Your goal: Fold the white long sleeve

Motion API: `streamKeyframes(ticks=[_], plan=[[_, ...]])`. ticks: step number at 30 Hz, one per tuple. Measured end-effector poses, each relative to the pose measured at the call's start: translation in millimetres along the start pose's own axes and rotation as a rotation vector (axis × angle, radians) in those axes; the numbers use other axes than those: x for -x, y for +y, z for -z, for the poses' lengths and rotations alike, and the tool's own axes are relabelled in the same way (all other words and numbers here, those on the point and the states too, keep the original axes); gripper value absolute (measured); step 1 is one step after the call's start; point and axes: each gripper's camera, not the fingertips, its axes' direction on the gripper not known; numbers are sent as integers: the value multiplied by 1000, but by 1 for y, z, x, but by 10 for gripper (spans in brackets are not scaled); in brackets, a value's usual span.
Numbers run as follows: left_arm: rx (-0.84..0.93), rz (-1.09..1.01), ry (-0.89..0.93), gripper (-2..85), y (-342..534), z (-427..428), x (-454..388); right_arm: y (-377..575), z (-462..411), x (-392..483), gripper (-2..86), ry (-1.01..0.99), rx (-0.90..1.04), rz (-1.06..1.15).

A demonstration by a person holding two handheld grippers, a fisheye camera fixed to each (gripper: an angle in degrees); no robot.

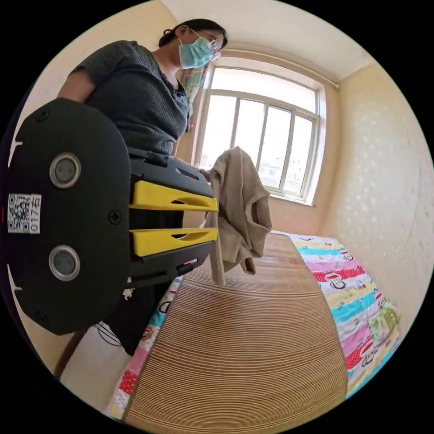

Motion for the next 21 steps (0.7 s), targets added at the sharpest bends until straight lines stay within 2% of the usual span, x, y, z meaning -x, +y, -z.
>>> streamKeyframes(ticks=[2,5,7,8,11,12,14,18,21], plan=[[-76,-206,218,27,-24,-28,-20,-18,-11,44,132,-52,13,213],[-44,-296,323,29,-41,-76,-28,-28,-39,102,188,-68,13,457],[1,-307,364,31,-42,-107,-27,-24,-56,121,208,-24,-24,535],[24,-311,443,32,-39,-129,-24,-18,-66,127,212,-2,-57,575],[38,-298,634,35,-18,-178,-15,-3,-87,123,190,-47,-42,593],[44,-277,656,36,-13,-186,-12,9,-88,120,105,-112,-49,624],[101,-188,630,37,8,-210,-5,28,-81,115,44,-151,-101,647],[125,-161,455,40,35,-203,-15,62,-35,111,20,28,-255,599],[144,40,160,42,51,-187,-7,78,-4,126,15,176,-380,561]])
